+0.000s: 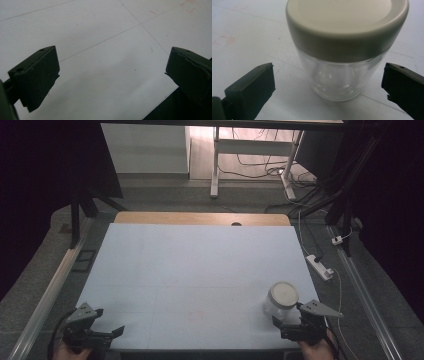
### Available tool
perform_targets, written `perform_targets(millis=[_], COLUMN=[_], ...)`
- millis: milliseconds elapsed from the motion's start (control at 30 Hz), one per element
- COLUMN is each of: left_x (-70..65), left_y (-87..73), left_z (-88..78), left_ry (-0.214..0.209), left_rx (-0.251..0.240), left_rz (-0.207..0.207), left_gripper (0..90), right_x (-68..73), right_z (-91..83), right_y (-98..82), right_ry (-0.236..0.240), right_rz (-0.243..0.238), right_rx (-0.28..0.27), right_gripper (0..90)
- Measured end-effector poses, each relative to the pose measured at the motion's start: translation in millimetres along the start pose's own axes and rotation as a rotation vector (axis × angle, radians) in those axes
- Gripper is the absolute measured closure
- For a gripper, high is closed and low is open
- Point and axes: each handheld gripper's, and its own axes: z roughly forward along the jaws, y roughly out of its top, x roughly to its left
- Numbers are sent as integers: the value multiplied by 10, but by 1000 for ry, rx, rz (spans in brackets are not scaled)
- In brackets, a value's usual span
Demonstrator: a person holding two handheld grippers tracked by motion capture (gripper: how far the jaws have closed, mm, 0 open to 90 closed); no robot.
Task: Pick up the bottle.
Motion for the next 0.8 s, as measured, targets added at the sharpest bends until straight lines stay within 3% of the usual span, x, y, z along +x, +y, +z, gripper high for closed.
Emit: perform_targets(millis=[433, 800], left_x=[1, 2], left_y=[2, 4], left_z=[3, 3], left_ry=[-5, -8], left_rx=[3, 5], left_rz=[1, 2], left_gripper=[0, 0], right_x=[-23, -79], right_z=[105, 250], right_y=[66, 87], right_ry=[-47, -39], right_rz=[-4, -20], right_rx=[12, 33], right_gripper=[0, 0])
